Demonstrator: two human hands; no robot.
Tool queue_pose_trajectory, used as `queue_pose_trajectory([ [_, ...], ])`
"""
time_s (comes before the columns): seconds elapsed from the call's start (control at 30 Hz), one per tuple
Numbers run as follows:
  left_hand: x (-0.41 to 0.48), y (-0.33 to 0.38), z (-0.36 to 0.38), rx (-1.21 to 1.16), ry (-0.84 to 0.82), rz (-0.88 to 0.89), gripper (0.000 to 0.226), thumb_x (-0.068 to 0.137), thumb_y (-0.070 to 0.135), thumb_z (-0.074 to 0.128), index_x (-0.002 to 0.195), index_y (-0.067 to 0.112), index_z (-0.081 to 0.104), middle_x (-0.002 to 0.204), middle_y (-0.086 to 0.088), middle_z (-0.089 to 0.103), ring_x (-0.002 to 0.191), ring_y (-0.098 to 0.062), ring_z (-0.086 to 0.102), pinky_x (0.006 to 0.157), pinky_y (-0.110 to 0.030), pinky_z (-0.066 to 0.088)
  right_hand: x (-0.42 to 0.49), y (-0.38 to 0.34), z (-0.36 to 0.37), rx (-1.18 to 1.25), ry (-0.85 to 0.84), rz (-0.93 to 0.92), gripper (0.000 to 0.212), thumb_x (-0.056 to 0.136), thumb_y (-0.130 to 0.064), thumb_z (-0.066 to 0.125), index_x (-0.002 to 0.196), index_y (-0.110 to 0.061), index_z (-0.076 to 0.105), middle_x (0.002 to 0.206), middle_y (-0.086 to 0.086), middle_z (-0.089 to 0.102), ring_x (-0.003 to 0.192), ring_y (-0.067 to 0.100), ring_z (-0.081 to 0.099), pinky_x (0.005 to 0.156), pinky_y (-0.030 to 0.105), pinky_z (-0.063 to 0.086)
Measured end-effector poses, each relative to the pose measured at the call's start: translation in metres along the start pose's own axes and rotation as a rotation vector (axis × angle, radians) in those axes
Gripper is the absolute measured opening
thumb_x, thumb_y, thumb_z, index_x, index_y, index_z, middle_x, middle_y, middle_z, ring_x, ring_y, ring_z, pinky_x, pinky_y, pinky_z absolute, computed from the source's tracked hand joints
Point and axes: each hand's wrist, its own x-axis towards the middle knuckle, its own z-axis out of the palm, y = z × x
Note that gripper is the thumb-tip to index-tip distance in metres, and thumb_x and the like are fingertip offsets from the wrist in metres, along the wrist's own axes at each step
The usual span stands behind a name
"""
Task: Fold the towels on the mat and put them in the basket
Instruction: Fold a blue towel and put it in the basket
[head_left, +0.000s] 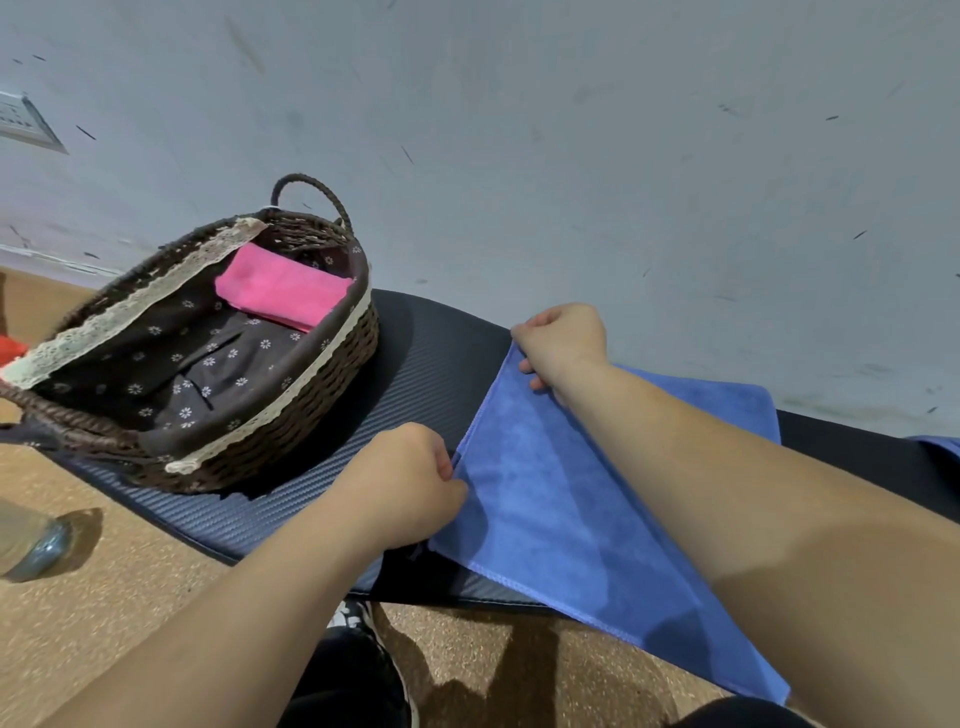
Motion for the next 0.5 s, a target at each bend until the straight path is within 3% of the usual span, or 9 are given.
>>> queue_pose_trajectory([
  [0.1, 0.001, 0.000, 0.000, 0.017, -0.005, 0.001, 0.021, 0.084, 0.033, 0.073, 0.074, 0.016, 0.065, 0.074, 0.001, 0.070, 0.076, -0.018, 0.066, 0.066, -0.032, 0.054, -0.010, 0.004, -0.010, 0.080, -0.049, -0.049, 0.017, 0.092, -0.004, 0.053, 0.088, -0.009, 0.069, 0.087, 0.009, 0.067, 0.060, 0.024, 0.066, 0.047, 0.029, 0.052],
  [0.17, -0.001, 0.001, -0.002, 0.049, -0.002, -0.001, 0.020, 0.083, 0.035, 0.073, 0.078, 0.018, 0.062, 0.078, 0.003, 0.067, 0.078, -0.018, 0.064, 0.065, -0.031, 0.051, -0.019, 0.006, -0.024, 0.046, -0.051, -0.111, 0.019, 0.094, -0.006, 0.052, 0.090, -0.015, 0.068, 0.094, 0.008, 0.071, 0.068, 0.026, 0.071, 0.056, 0.036, 0.061],
  [0.27, -0.006, 0.005, -0.005, 0.174, 0.088, 0.031, 0.019, 0.084, 0.035, 0.068, 0.090, 0.023, 0.054, 0.088, 0.004, 0.061, 0.086, -0.021, 0.061, 0.067, -0.034, 0.051, -0.031, 0.017, -0.055, -0.292, -0.022, -0.296, 0.021, 0.096, -0.012, 0.051, 0.100, -0.017, 0.071, 0.093, 0.002, 0.074, 0.085, 0.024, 0.070, 0.070, 0.031, 0.056],
  [0.33, -0.013, 0.015, -0.004, 0.262, 0.173, 0.117, 0.015, 0.089, 0.029, 0.062, 0.099, 0.022, 0.053, 0.098, 0.003, 0.056, 0.095, -0.024, 0.059, 0.069, -0.036, 0.048, -0.038, 0.030, -0.076, -0.515, -0.067, -0.339, 0.027, 0.097, -0.020, 0.051, 0.118, -0.017, 0.069, 0.107, 0.000, 0.072, 0.095, 0.021, 0.066, 0.077, 0.030, 0.050],
  [0.37, -0.017, 0.022, -0.001, 0.287, 0.199, 0.169, 0.014, 0.092, 0.028, 0.059, 0.103, 0.021, 0.053, 0.102, 0.003, 0.053, 0.099, -0.024, 0.057, 0.071, -0.038, 0.048, -0.040, 0.039, -0.085, -0.654, -0.084, -0.347, 0.034, 0.098, -0.026, 0.052, 0.128, -0.017, 0.064, 0.119, 0.002, 0.068, 0.106, 0.022, 0.063, 0.087, 0.032, 0.049],
  [0.43, -0.030, 0.039, 0.011, 0.301, 0.173, 0.250, 0.019, 0.096, 0.033, 0.054, 0.110, 0.021, 0.054, 0.111, 0.002, 0.050, 0.107, -0.025, 0.053, 0.080, -0.041, 0.051, -0.043, 0.063, -0.100, -0.958, -0.106, -0.317, 0.056, 0.100, -0.047, 0.049, 0.148, -0.017, 0.046, 0.146, 0.010, 0.049, 0.138, 0.030, 0.044, 0.113, 0.041, 0.037],
  [0.5, -0.040, 0.051, 0.027, 0.353, 0.000, 0.235, 0.039, 0.099, 0.047, 0.048, 0.125, 0.018, 0.049, 0.131, -0.005, 0.047, 0.124, -0.032, 0.047, 0.098, -0.044, 0.048, -0.048, 0.085, -0.111, -1.073, -0.131, -0.212, 0.076, 0.100, -0.065, 0.034, 0.161, -0.023, 0.021, 0.169, 0.010, 0.015, 0.157, 0.032, 0.009, 0.125, 0.048, 0.012],
])
